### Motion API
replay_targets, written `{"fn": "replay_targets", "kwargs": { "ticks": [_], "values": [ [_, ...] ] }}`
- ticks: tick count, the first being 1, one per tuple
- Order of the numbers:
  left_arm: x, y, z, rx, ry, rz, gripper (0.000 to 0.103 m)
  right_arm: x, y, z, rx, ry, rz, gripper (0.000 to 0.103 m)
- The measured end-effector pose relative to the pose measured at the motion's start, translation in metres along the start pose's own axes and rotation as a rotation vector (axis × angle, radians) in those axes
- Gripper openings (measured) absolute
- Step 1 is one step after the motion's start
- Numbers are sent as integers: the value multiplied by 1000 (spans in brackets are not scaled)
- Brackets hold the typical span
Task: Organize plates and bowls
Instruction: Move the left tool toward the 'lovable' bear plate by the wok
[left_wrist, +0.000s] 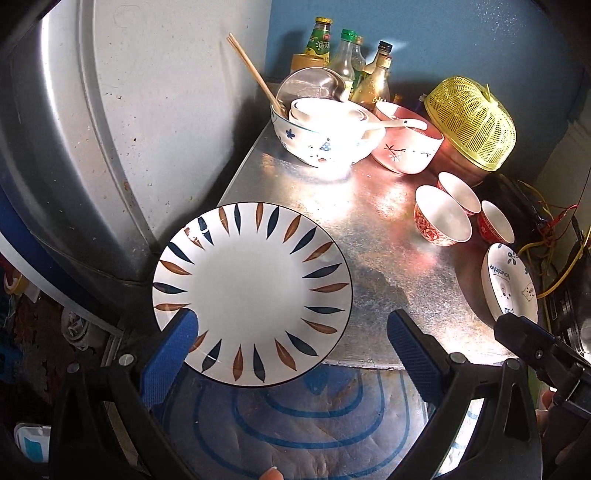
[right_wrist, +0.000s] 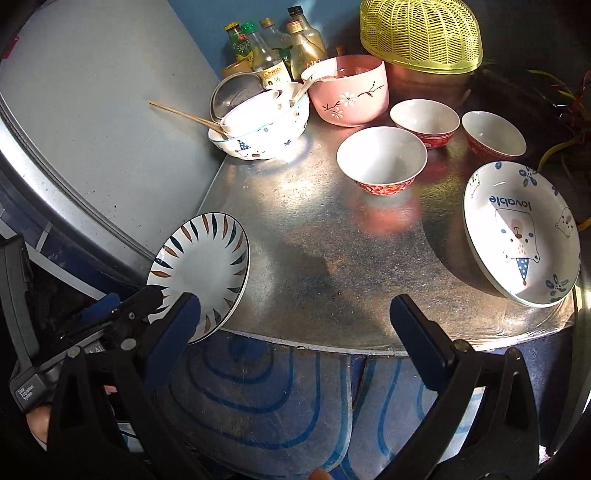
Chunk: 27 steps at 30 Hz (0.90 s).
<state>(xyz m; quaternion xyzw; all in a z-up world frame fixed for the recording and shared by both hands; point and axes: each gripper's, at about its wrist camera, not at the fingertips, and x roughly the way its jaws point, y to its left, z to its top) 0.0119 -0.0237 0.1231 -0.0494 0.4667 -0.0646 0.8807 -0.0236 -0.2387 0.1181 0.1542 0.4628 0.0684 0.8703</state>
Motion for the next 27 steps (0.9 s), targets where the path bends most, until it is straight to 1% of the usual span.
{"fn": "replay_targets", "kwargs": {
  "ticks": [10,15,18,23,27],
  "values": [
    [10,-79,7,106,32,-55,103,-38,-69,-4,124,-48,-55,103],
    [18,-115,5,169,59,-63,103,-53,-102,-7,189,-75,-77,103],
    [20,-131,4,183,74,-87,103,-59,-120,-10,230,-83,-84,103],
    [24,-153,1,224,94,-104,102,-69,-143,-19,280,-98,-98,103],
    [26,-176,-5,274,115,-150,102,-82,-160,-28,316,-117,-113,103]
  ]
}}
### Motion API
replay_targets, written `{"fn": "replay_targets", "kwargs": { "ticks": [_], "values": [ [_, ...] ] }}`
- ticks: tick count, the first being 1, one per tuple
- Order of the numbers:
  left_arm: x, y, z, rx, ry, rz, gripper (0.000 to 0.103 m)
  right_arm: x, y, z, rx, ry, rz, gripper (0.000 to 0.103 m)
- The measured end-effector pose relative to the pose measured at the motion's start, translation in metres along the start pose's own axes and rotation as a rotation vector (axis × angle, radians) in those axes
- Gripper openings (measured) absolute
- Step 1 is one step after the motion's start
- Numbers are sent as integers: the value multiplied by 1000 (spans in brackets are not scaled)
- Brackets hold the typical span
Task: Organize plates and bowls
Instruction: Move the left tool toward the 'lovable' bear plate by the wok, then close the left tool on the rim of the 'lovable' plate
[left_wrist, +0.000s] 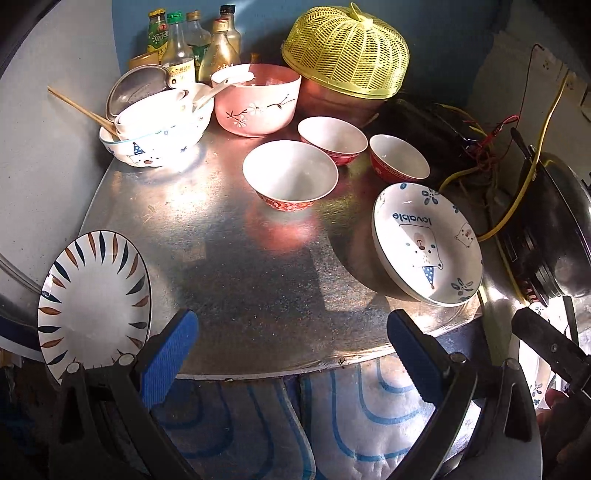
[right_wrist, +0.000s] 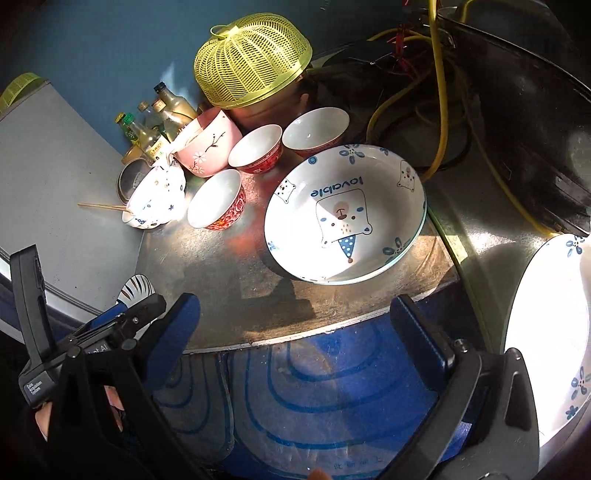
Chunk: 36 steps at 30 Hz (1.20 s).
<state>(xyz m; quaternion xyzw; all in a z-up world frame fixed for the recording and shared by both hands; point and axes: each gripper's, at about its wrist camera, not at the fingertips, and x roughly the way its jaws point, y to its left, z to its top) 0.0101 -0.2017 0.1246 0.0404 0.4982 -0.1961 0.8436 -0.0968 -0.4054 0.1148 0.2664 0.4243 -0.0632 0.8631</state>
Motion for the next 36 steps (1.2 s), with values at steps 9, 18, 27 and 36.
{"fn": "replay_targets", "kwargs": {
  "ticks": [9,18,27,36],
  "values": [
    [3,-81,-2,183,2,-146,102,-35,-53,-10,95,-50,-78,103],
    [15,-152,-17,298,44,-317,102,-78,-113,-27,235,-118,-129,103],
    [31,-216,-46,416,113,-408,102,-113,-184,-49,356,-182,-188,103],
    [52,-240,-60,411,181,-457,93,-116,-244,-60,402,-186,-186,79]
  ]
}}
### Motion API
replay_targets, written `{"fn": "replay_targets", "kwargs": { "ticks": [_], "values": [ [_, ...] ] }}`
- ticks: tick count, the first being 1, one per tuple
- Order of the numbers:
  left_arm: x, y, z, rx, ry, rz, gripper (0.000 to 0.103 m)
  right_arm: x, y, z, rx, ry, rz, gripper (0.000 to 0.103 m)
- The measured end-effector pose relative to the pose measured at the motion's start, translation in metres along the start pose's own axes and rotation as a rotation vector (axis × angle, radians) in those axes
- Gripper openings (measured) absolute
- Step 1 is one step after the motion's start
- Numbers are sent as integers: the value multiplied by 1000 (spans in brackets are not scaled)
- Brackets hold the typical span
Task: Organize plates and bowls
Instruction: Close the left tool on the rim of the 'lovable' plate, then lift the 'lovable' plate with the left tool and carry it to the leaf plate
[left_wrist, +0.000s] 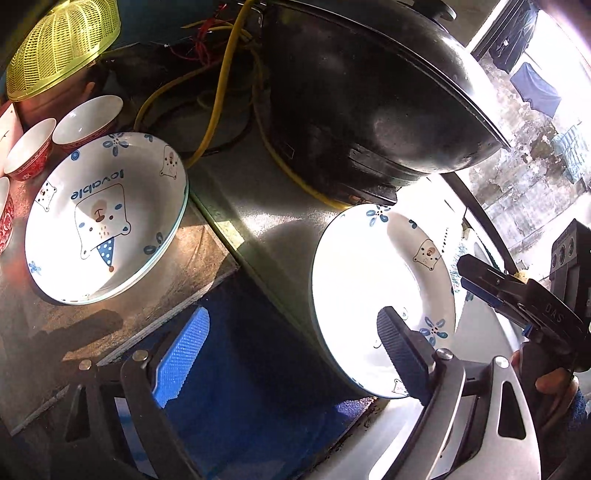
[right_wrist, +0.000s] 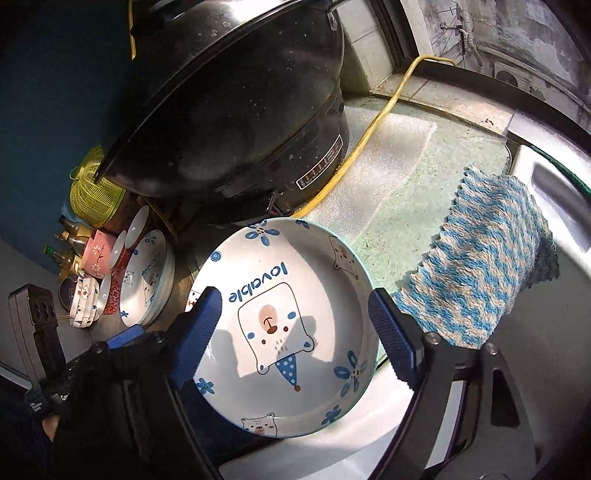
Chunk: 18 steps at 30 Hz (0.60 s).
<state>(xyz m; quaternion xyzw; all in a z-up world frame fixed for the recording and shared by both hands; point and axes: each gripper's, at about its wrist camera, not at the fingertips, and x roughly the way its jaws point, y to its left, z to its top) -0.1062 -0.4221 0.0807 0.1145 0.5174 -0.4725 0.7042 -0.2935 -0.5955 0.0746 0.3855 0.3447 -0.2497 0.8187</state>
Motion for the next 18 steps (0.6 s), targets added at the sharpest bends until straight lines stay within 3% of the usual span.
{"fn": "replay_targets", "kwargs": {
  "ticks": [8,10,12,13,14,18],
  "values": [
    [15,1,2,-27,19,-9,85,16,-26,7,13,20,-16,62],
    [22,0,2,-32,33,-10,81,23,-32,8,19,40,-13,47],
    [30,-1,1,-33,51,-10,73,29,-37,7,18,60,-16,38],
    [34,-3,0,-28,62,-10,63,32,-40,7,19,69,-13,32],
    [38,-4,0,-22,75,-10,53,34,-41,6,19,75,-8,30],
    [50,-5,-4,-17,123,-23,36,40,-45,0,17,89,-1,24]
  ]
}}
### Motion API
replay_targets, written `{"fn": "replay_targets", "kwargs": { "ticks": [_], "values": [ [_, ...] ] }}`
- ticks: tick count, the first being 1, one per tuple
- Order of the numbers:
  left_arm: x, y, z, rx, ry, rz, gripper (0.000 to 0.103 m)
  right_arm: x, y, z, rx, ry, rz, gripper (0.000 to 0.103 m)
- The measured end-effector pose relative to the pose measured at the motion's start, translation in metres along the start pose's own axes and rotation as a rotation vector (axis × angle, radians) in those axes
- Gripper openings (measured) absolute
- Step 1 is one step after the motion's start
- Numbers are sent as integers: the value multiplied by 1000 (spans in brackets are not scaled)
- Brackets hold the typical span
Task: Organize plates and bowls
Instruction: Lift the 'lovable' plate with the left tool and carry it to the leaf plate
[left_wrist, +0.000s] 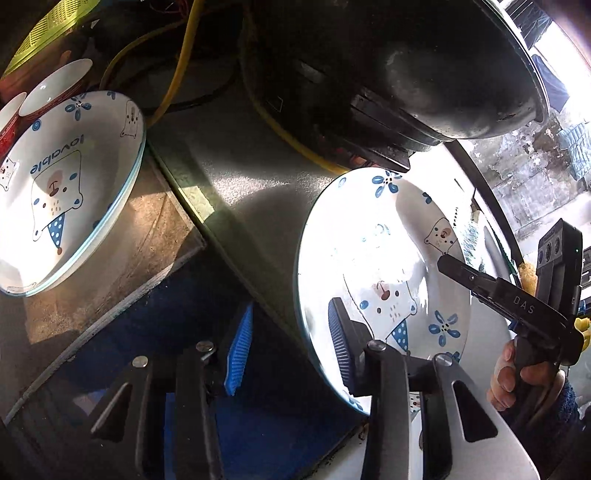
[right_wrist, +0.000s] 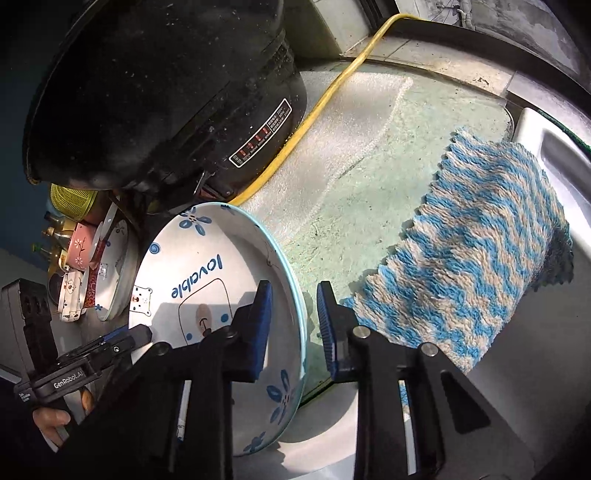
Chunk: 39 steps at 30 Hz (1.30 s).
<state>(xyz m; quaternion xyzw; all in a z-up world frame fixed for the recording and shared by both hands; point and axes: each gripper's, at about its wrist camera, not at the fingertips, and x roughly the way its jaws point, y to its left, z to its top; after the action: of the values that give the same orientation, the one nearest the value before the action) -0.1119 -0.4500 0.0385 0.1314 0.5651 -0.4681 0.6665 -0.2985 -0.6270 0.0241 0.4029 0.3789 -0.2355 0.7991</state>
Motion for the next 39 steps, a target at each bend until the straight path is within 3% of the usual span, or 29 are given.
{"fn": "replay_targets", "kwargs": {
  "ticks": [4,5,20,39],
  "values": [
    [4,-2,1,10,7,-34,11,4,-5,-8,5,15,18,13],
    [4,-4,2,21,6,-23,10,5,-5,-9,0,16,28,13],
    [-10,-4,-4,49,3,-16,9,-2,13,-24,-33,12,0,13],
    [-70,36,-12,-12,-117,-31,9,-13,76,-22,-137,-16,22,13]
  ]
}}
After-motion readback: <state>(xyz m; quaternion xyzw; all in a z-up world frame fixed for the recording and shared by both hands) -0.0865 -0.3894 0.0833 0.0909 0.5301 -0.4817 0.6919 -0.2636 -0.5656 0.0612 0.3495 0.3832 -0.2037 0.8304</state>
